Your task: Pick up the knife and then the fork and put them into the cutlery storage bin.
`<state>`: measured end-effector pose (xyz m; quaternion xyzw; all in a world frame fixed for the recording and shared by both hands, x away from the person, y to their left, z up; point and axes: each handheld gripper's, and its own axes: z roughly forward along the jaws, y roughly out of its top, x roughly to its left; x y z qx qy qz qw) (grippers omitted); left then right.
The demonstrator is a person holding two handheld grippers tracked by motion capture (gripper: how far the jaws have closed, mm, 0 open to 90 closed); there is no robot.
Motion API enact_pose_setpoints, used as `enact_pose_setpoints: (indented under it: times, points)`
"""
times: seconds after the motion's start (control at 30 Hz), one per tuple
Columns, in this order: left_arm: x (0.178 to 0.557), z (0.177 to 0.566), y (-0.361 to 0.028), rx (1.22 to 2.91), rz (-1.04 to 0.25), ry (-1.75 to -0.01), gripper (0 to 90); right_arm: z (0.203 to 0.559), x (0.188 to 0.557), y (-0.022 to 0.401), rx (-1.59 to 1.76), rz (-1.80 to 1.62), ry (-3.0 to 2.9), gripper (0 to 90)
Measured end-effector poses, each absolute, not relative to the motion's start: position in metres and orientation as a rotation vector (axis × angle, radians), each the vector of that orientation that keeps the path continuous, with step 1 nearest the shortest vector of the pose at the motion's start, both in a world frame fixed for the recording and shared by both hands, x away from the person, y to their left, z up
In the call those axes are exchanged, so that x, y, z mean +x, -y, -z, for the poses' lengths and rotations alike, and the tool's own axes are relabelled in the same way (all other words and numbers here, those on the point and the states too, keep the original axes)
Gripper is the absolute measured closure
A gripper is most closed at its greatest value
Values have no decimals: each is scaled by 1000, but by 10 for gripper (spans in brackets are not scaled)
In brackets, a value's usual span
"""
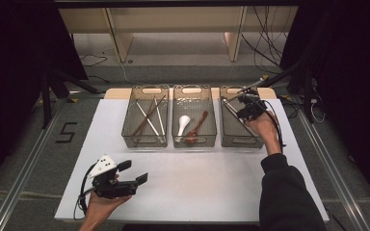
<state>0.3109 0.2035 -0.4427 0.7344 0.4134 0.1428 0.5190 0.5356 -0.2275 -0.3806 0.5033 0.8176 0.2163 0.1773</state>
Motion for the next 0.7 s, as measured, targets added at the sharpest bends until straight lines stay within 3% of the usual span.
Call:
enact_pose_setpoints:
  times: [0.17, 0.23, 0.37, 0.7]
  points:
    - [311, 443, -203, 1760, -343, -993, 172, 382, 537, 227, 1415, -618, -2315, 824]
    - [311, 443, -204, 1760, -344, -992, 172, 381, 538, 228, 1433, -650, -2289, 715]
    - [311, 443, -204, 1760, -342, -994, 172, 376, 536, 229, 1433, -688, -2281, 646]
    - [311, 443, -203, 1761, -342, -992, 172, 370, 525, 229, 1417, -767, -2285, 563]
